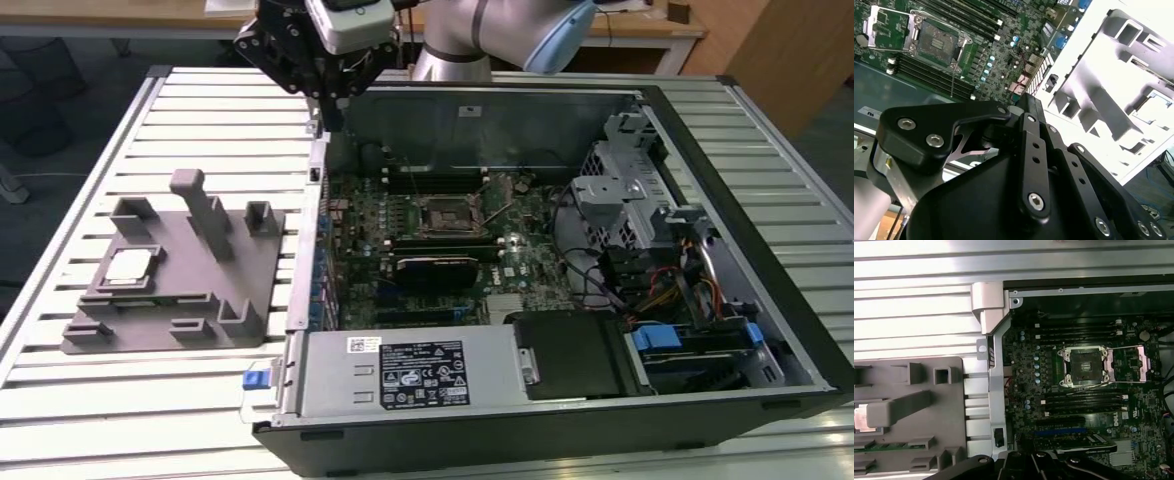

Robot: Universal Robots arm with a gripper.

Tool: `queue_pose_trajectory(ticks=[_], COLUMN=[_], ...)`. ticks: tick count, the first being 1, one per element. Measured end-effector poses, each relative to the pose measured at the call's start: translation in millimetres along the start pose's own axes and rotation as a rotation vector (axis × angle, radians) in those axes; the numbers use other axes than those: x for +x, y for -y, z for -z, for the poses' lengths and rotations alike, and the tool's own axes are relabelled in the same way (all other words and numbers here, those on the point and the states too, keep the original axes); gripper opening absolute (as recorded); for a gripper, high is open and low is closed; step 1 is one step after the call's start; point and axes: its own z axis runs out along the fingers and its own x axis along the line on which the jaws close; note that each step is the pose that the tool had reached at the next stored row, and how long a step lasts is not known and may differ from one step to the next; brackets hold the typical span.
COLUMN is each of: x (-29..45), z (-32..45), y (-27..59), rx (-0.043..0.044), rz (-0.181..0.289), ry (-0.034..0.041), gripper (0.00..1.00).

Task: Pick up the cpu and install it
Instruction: 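Reach for the cpu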

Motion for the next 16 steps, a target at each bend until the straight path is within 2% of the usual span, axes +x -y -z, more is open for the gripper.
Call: queue_pose_trajectory(ticks=[16], x=[12.3], z=[-0.5], y=[1.0], rx=[0.0001], rz=[0.000], ry=[-0.0001], gripper=[0.11])
